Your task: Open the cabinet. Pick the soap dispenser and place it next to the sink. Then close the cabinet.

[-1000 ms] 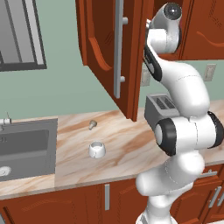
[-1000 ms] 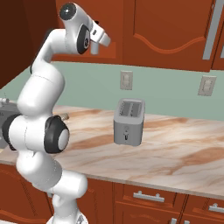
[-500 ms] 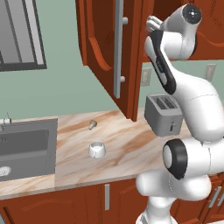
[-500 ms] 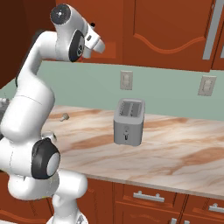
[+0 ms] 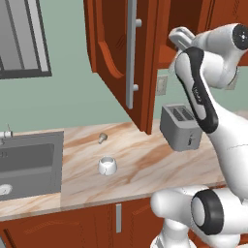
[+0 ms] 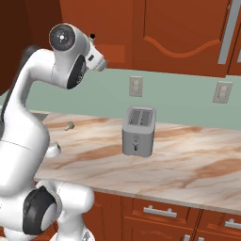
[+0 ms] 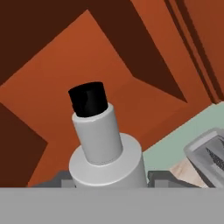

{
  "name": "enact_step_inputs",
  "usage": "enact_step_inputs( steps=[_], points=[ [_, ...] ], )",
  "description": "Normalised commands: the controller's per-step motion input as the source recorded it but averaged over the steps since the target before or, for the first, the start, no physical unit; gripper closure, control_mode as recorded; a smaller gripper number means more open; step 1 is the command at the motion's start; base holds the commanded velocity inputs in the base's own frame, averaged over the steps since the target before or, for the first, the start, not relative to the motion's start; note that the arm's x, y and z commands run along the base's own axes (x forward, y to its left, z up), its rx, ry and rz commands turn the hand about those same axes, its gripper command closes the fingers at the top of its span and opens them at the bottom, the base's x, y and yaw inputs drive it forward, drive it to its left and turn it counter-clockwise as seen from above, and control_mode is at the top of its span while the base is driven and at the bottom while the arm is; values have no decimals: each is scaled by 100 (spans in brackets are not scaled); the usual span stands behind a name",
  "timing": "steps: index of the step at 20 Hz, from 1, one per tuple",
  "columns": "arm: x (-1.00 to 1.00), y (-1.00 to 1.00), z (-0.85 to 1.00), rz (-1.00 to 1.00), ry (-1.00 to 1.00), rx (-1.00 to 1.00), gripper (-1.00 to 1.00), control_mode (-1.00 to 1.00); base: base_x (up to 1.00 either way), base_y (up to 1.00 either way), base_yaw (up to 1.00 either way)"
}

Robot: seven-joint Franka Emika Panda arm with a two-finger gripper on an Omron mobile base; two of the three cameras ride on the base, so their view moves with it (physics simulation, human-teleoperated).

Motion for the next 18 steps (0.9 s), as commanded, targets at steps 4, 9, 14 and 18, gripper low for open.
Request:
enact_step_inputs(
  steps=[4, 9, 14, 18],
  points=[
    [-58, 0, -1, 26, 6, 13, 100, -100, 0, 0, 0],
    [-58, 2, -10, 26, 1, 2, 100, -100, 0, 0, 0],
    [-61, 11, -19, 32, 0, 0, 100, -100, 0, 0, 0],
    [-60, 15, -25, 34, 0, 0, 100, -100, 0, 0, 0]
  ],
)
